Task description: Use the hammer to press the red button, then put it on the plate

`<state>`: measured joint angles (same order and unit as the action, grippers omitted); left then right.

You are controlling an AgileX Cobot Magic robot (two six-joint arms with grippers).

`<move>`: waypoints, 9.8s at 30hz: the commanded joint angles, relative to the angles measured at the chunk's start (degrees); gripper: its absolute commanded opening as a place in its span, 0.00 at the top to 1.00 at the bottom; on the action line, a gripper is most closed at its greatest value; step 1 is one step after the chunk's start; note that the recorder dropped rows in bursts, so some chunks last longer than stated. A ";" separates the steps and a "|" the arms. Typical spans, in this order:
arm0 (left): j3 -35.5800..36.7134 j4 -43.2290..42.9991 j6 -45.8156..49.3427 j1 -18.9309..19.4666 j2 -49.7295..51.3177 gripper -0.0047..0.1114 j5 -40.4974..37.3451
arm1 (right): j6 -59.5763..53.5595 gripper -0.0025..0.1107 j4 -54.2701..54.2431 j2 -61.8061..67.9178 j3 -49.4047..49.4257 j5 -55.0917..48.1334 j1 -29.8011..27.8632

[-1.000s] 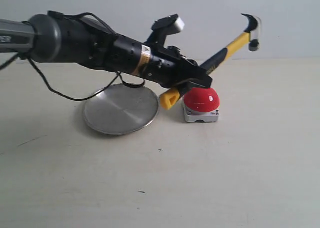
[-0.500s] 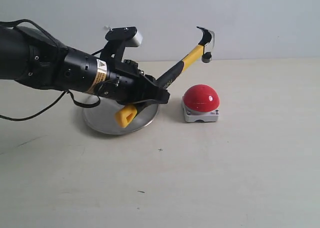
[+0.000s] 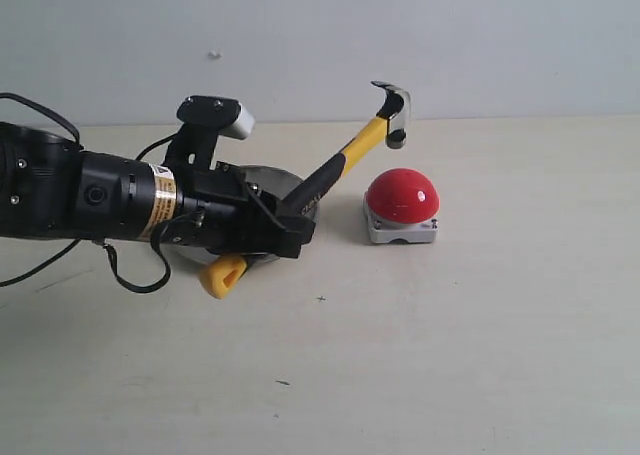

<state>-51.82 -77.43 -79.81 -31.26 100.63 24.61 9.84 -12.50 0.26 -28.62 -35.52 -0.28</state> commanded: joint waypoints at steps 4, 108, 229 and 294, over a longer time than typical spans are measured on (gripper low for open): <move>-0.57 17.95 15.52 -0.16 -1.36 0.96 3.87 | 0.68 0.98 -0.97 -0.26 0.28 -1.81 -0.07; -16.14 -2.81 -35.81 29.61 28.87 0.96 41.68 | 0.68 0.98 -0.97 -0.26 0.28 -1.71 -0.07; -20.44 -13.16 -20.43 31.46 15.76 0.63 33.62 | 0.68 0.98 -0.97 -0.26 0.28 -1.71 -0.07; 51.82 67.60 58.96 27.83 -100.63 0.96 -26.63 | 0.68 0.98 -0.87 -0.26 0.28 -1.62 -0.07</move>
<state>-0.21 -10.29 -22.22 -3.00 0.34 0.44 10.67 -13.55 0.14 -28.62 -37.44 -0.28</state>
